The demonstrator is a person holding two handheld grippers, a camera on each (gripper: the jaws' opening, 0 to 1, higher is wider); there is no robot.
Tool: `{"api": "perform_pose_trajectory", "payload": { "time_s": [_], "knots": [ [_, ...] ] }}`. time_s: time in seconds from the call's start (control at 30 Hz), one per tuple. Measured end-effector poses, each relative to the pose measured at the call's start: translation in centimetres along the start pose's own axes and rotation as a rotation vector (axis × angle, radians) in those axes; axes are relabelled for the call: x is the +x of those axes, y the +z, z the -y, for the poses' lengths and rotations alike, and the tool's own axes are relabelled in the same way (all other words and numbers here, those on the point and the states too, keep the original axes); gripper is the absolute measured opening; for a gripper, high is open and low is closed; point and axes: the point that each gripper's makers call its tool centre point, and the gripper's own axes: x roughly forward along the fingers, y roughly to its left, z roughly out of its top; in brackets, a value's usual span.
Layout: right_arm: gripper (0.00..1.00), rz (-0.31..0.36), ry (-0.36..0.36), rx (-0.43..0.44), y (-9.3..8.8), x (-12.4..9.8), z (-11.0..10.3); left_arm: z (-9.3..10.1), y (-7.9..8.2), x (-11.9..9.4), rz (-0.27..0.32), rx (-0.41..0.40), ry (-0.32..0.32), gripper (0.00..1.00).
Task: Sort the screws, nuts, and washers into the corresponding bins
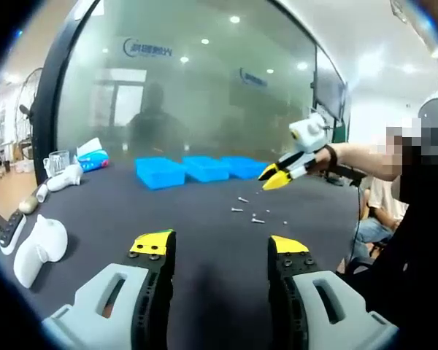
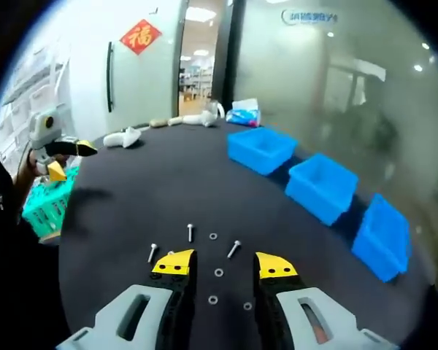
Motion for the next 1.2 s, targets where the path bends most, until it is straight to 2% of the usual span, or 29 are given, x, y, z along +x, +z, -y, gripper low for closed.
{"api": "perform_pose_trajectory", "payload": {
  "time_s": [0.2, 0.37, 0.93, 1.0, 1.2],
  "knots": [
    [0.27, -0.073, 0.021, -0.009, -0.7, 2.3, -0.1, -0.1, -0.3, 0.0, -0.002, -0.007, -0.002, 0.49],
    [0.27, -0.121, 0.034, -0.008, -1.3, 3.3, 0.1, -0.4, -0.5, 0.0, -0.002, -0.013, 0.004, 0.49],
    [0.16, -0.166, 0.027, 0.038, -1.8, 4.8, 1.7, -0.7, -0.9, 0.0, -0.01, -0.021, 0.008, 0.49],
    [0.1, -0.17, 0.009, 0.039, -2.0, 5.0, 2.1, -0.7, -0.9, 0.0, -0.011, -0.022, 0.009, 0.49],
    [0.08, -0.176, 0.009, 0.045, -2.2, 5.1, 2.1, -0.6, -0.9, 0.2, -0.012, -0.02, 0.005, 0.49]
  ]
}}
